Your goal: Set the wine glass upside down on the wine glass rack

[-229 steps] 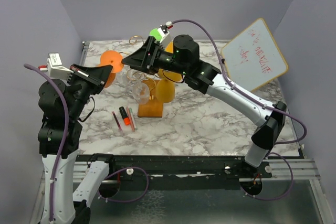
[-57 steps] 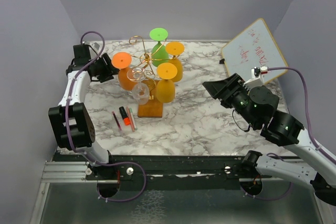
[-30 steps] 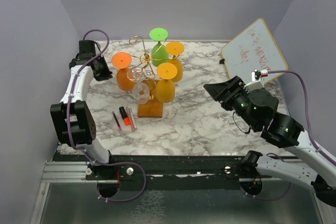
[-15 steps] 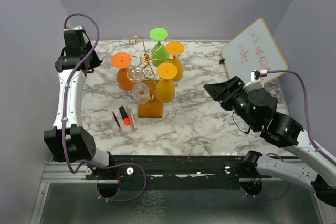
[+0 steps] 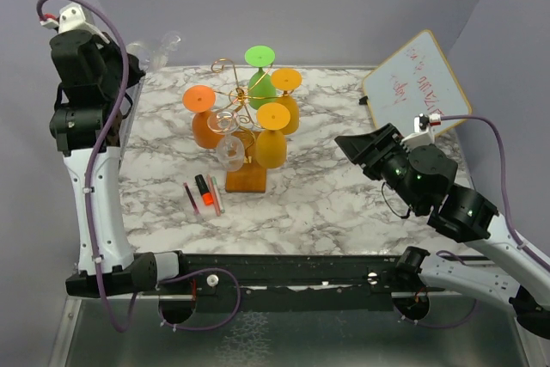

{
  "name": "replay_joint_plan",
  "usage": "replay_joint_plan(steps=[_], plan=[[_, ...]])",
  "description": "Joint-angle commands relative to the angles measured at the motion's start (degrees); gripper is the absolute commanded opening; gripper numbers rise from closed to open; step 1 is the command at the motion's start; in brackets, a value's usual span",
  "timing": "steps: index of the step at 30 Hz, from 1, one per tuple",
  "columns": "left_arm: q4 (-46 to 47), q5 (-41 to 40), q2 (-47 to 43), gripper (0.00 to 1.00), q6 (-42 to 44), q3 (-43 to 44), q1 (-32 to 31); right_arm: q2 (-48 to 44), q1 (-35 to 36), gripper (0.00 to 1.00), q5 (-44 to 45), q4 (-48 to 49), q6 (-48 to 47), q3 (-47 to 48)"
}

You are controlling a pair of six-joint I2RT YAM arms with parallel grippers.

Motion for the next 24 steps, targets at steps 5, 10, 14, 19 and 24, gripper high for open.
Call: replay_joint_plan(steps=[5, 10, 14, 19, 24], plan=[[4.1, 20.0, -3.8, 0.00, -10.2, 6.5, 0.0, 0.4, 0.4, 0.66, 2.6, 5.5, -3.5, 1.6], [10.2, 28.3, -4.1, 0.00, -15.8, 3.0, 0.0, 1.7, 0.4, 0.67, 1.0, 10.3, -5.1, 1.8], [20.3, 37.9, -4.3, 0.00, -23.7, -3.3, -0.2, 2.5, 0.4, 0.70, -1.1, 14.7, -6.0, 1.6], [30.3, 38.8, -5.0, 0.00, -30.7, -9.1, -5.6, 3.5, 0.4, 0.73, -3.4, 20.8, -6.3, 1.5], [36.1, 29.2, -5.8, 0.00, -30.9, -14.3, -17.4, 4.2, 0.4, 0.75, -5.2, 27.7, -6.2, 0.3]])
